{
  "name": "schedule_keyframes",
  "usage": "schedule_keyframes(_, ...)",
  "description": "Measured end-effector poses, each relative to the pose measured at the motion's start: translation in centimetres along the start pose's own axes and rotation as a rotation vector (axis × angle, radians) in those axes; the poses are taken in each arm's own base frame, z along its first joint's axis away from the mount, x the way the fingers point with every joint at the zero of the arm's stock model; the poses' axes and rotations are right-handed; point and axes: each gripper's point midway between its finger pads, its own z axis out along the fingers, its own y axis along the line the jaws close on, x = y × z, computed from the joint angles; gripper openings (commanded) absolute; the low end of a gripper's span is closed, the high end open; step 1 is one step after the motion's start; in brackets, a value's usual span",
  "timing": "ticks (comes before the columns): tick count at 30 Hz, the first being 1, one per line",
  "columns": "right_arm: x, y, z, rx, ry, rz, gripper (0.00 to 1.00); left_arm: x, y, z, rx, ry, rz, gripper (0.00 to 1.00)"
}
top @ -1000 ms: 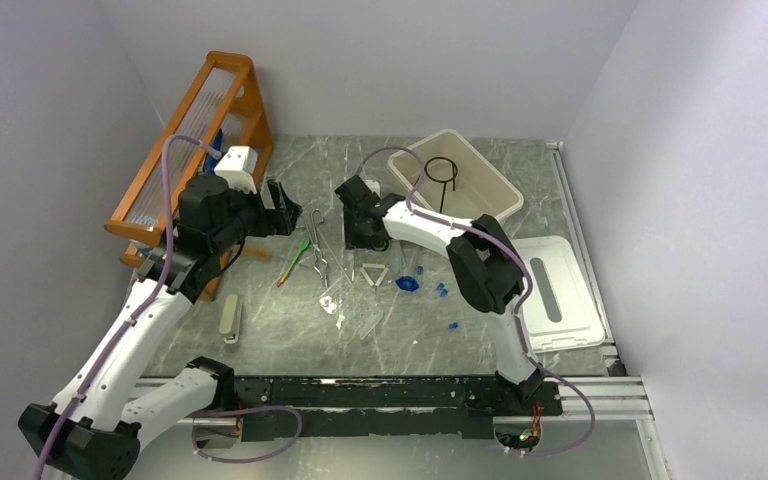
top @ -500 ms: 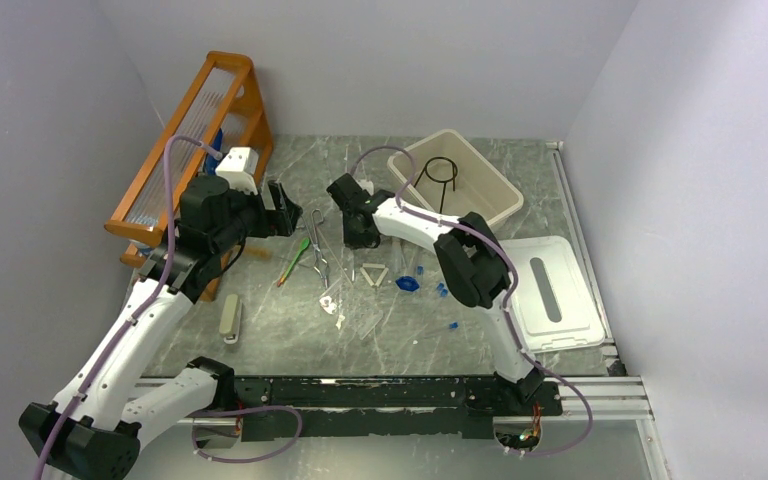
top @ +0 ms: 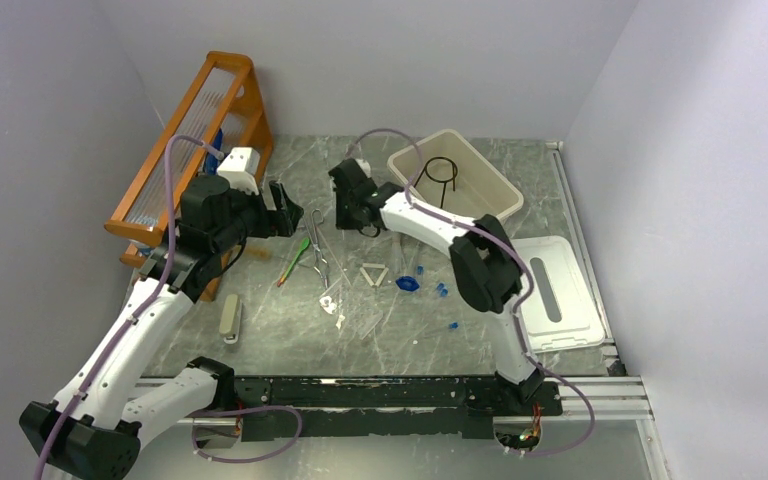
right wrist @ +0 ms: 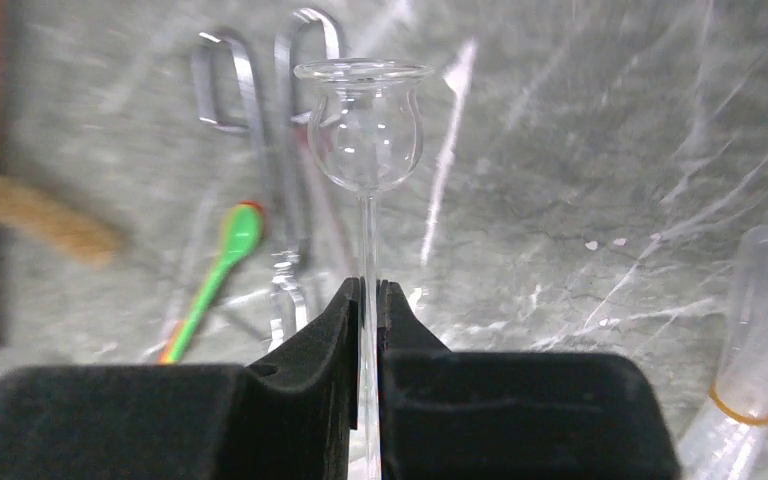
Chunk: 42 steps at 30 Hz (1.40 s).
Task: Organize the chemistry lab equipment
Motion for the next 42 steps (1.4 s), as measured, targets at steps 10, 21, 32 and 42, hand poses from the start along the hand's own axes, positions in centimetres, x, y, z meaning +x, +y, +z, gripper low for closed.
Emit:
schedule_keyframes(10, -15.3, -2.5, -14.6, -0.165, -0.377, -0.017, 0.00, 0.2, -1.3, -0.1, 0.073, 0.014, 0.004, 0.88)
schedule_keyframes(21, -16.3, -16.6, -17.4, 0.050, -0.334, -0.178, 0.00, -0.5, -2.0, -0.3, 0.106, 0.005, 0.017, 0.88)
schedule_keyframes(32, -13.1, -17.8, -15.9, -0.021, -0.211, -0.439, 0.00, 0.1, -2.1, 0.2, 0.117, 0.033, 0.014, 0.87)
schedule_keyframes(42, -8.3, -19.3, -11.2, -0.059, -0.048, -0.488, 0.00, 0.6, -2.1, 0.8, 0.118, 0.055, 0.008, 0.87)
